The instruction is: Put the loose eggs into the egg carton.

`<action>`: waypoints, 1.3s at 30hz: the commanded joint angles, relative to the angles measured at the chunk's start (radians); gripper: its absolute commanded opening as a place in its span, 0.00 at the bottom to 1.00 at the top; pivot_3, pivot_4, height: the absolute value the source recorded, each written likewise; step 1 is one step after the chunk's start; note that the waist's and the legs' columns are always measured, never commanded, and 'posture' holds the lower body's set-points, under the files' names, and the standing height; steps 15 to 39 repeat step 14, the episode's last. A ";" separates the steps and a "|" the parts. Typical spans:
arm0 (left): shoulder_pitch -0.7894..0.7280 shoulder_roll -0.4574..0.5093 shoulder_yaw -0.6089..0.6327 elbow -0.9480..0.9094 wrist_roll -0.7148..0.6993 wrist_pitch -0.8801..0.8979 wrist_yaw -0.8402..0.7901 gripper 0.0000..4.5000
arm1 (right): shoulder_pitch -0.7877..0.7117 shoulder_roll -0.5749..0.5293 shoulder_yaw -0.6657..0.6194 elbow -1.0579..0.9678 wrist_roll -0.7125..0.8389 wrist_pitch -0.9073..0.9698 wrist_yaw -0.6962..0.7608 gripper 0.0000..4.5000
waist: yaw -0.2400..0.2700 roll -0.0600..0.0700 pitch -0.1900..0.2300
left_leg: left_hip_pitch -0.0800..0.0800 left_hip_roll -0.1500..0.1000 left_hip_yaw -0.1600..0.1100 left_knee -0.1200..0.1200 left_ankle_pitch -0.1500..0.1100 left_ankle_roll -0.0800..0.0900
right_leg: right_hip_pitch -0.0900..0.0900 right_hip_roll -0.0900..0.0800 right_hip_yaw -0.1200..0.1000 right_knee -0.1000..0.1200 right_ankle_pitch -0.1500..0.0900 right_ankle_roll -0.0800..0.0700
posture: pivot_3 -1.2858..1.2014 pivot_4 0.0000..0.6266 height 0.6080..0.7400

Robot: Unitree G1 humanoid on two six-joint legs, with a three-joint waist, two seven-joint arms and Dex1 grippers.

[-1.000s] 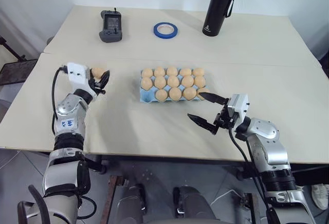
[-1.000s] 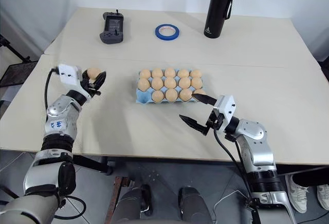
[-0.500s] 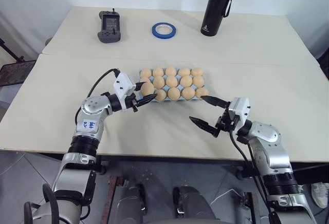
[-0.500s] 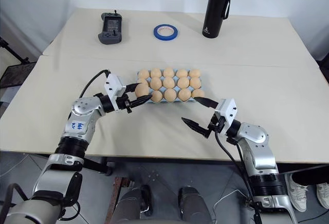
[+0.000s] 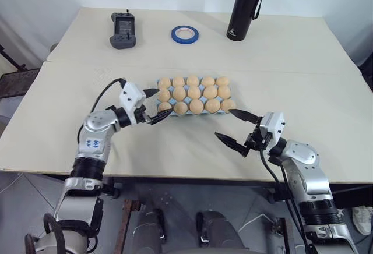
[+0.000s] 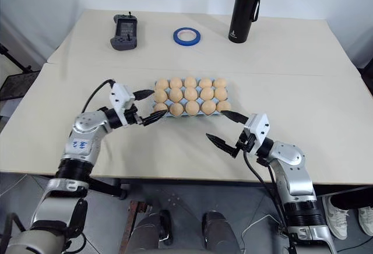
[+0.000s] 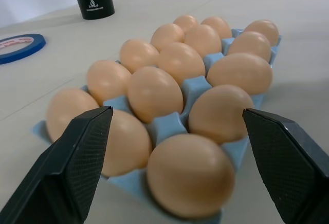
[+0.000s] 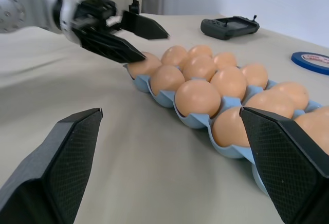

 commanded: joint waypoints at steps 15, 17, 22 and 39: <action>0.470 0.154 0.239 -0.446 -0.125 0.044 0.020 0.96 | -0.026 -0.083 -0.061 0.148 0.011 -0.099 0.119 1.00 | 0.003 0.000 0.000 | 0.000 -0.001 -0.002 -0.002 -0.005 0.002 | 0.003 -0.007 -0.002 -0.003 0.000 -0.002 | 0.52 0.24 1.00; 0.470 0.154 0.239 -0.446 -0.125 0.044 0.020 0.96 | -0.026 -0.083 -0.061 0.148 0.011 -0.099 0.119 1.00 | 0.003 0.000 0.000 | 0.000 -0.001 -0.002 -0.002 -0.005 0.002 | 0.003 -0.007 -0.002 -0.003 0.000 -0.002 | 0.52 0.24 1.00; 0.470 0.154 0.239 -0.446 -0.125 0.044 0.020 0.96 | -0.026 -0.083 -0.061 0.148 0.011 -0.099 0.119 1.00 | 0.003 0.000 0.000 | 0.000 -0.001 -0.002 -0.002 -0.005 0.002 | 0.003 -0.007 -0.002 -0.003 0.000 -0.002 | 0.52 0.24 1.00; 0.470 0.154 0.239 -0.446 -0.125 0.044 0.020 0.96 | -0.026 -0.083 -0.061 0.148 0.011 -0.099 0.119 1.00 | 0.003 0.000 0.000 | 0.000 -0.001 -0.002 -0.002 -0.005 0.002 | 0.003 -0.007 -0.002 -0.003 0.000 -0.002 | 0.52 0.24 1.00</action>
